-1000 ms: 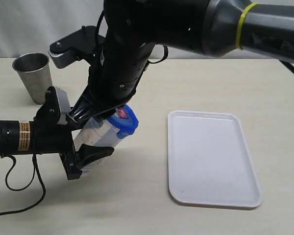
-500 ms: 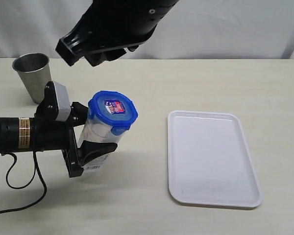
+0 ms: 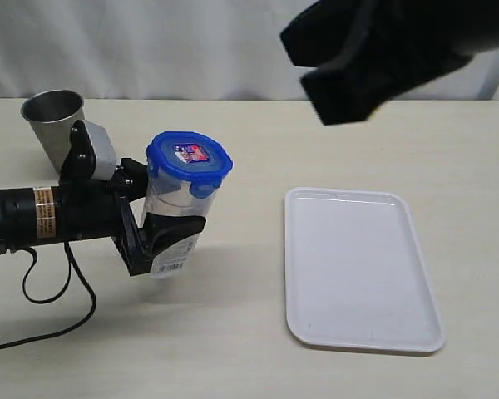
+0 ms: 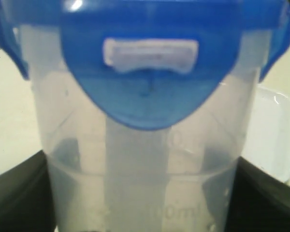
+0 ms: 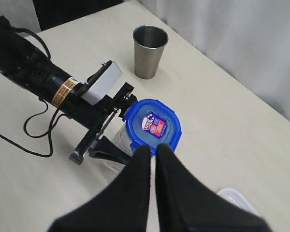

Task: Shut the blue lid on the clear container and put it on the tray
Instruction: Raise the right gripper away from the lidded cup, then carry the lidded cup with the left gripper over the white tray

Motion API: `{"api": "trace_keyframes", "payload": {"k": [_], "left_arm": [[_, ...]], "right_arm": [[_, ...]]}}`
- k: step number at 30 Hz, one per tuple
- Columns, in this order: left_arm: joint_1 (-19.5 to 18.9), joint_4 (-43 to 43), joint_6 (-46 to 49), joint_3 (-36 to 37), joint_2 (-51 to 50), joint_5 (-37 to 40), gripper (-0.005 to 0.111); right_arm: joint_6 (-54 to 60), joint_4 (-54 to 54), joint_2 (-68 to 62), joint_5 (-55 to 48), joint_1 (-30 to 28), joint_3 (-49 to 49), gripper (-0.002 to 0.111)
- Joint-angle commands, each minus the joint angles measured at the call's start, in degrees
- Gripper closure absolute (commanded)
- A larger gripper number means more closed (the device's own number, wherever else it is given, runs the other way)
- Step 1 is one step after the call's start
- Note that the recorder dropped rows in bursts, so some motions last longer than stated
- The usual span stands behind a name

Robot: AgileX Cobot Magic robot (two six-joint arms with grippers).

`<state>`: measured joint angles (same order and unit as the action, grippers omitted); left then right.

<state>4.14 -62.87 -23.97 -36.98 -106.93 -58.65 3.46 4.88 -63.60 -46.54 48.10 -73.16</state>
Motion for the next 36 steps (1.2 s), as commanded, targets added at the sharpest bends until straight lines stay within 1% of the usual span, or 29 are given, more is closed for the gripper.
{"api": "trace_keyframes", "payload": {"k": [1, 3, 7, 10, 12, 15, 18, 21, 25, 32, 36], "left_arm": [[4.8, -2.52, -8.86, -5.04, 0.57, 10.27, 0.107], [7.45, -2.55, -10.51, -6.88, 0.57, 14.09, 0.107], [12.38, -3.15, -12.29, -10.0, 0.57, 18.29, 0.107], [16.31, -6.99, -17.1, -13.44, 0.57, 26.48, 0.107], [19.32, -11.44, -21.58, -16.2, 0.57, 33.74, 0.107], [23.28, -16.76, -27.51, -19.78, 0.57, 41.62, 0.107], [26.8, -18.03, -28.83, -22.37, 0.57, 46.33, 0.107], [31.03, -18.88, -28.7, -24.69, 0.57, 55.46, 0.107], [36.02, -24.11, -25.45, -27.05, 0.57, 68.78, 0.107], [41.5, -25.85, -12.53, -27.86, -0.13, 82.17, 0.107], [43.97, -28.15, -5.8, -27.86, -3.21, 90.62, 0.107]], "right_arm": [[-0.94, 0.65, 9.58, 3.61, -0.28, 6.63, 0.104], [-0.94, 0.65, 13.07, 5.61, -0.28, 8.91, 0.104], [-0.94, 0.65, 20.79, 11.0, -0.28, 14.5, 0.104], [-0.94, 1.16, 26.26, 13.03, -0.28, 17.52, 0.104], [-0.94, 1.83, 29.53, 13.75, -0.28, 18.96, 0.104], [-1.2, 2.2, 32.77, 14.87, -0.28, 20.64, 0.104], [-1.19, 2.2, 34.54, 14.92, -0.28, 21.93, 0.104], [-1.32, 2.2, 35.28, 15.02, -0.28, 23.53, 0.104], [-1.32, 2.02, 35.28, 15.65, -0.28, 24.85, 0.104], [-1.32, 2.02, 35.39, 15.66, -0.28, 24.85, 0.104], [-1.32, 2.02, 35.39, 15.66, -0.28, 24.85, 0.104]]}}
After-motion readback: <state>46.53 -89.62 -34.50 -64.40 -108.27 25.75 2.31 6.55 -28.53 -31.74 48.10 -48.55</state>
